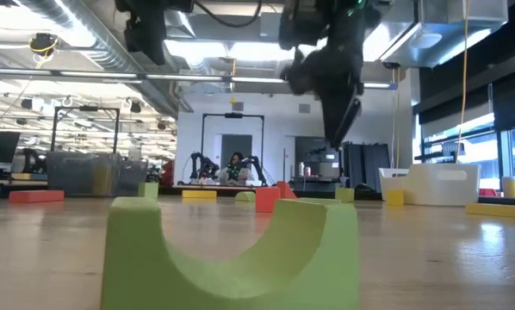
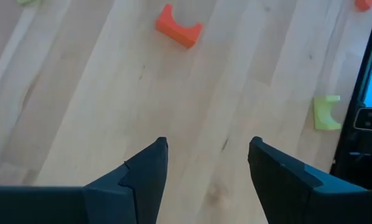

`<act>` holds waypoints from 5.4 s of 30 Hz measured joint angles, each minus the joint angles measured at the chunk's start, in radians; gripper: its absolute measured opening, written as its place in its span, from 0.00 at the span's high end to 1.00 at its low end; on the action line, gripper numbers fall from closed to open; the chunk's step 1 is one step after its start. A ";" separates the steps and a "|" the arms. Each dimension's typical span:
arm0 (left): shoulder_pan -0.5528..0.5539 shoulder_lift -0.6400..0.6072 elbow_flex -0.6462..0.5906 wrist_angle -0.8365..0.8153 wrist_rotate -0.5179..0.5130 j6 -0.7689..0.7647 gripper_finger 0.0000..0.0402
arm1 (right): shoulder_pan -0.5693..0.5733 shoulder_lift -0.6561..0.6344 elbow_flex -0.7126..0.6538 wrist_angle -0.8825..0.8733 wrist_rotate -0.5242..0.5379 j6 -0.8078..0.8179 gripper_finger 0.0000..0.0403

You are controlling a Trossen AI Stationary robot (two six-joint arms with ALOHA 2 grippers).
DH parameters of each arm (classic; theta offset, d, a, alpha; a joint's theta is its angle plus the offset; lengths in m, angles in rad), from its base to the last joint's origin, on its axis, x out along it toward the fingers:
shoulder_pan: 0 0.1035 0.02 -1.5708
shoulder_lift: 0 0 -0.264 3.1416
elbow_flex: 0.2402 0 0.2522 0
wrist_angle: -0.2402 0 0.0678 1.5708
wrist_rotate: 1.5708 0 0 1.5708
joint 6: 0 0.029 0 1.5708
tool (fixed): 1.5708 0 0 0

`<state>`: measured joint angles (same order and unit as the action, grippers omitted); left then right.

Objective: Sort & place blocks by color
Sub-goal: Put the green block into the transparent bin

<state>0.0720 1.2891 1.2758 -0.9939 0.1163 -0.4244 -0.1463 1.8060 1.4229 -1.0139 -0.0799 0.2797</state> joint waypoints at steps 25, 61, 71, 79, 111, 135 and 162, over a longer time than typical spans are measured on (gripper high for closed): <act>-0.023 -0.158 0.001 0.070 0.000 -0.146 0.48 | 0.000 0.256 0.002 0.092 0.006 -0.028 0.50; -0.062 -0.142 0.000 0.132 -0.216 0.442 0.48 | -0.010 0.097 0.423 -0.128 -0.288 -0.264 0.69; -0.119 -0.143 0.002 0.368 -0.281 0.835 0.48 | -0.010 0.099 0.528 -0.064 -0.554 -0.264 0.69; -0.155 -0.086 0.003 0.440 -0.232 1.041 0.48 | -0.010 0.099 0.528 0.009 -0.569 -0.257 0.69; -0.181 0.042 0.000 0.539 -0.302 1.175 0.89 | -0.012 0.099 0.528 0.042 -0.614 -0.249 0.69; -0.253 -0.163 0.002 0.031 -0.212 0.218 0.89 | -0.062 0.050 0.527 -0.003 -0.495 -0.430 0.32; -0.803 -0.045 0.000 -0.278 0.010 -0.980 0.89 | -0.059 -0.111 0.528 -0.036 -0.373 -0.528 0.32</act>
<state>-0.7308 1.2437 1.2762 -1.2715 0.1265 -1.4044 -0.2050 1.6951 1.9507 -1.0504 -0.4526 -0.2481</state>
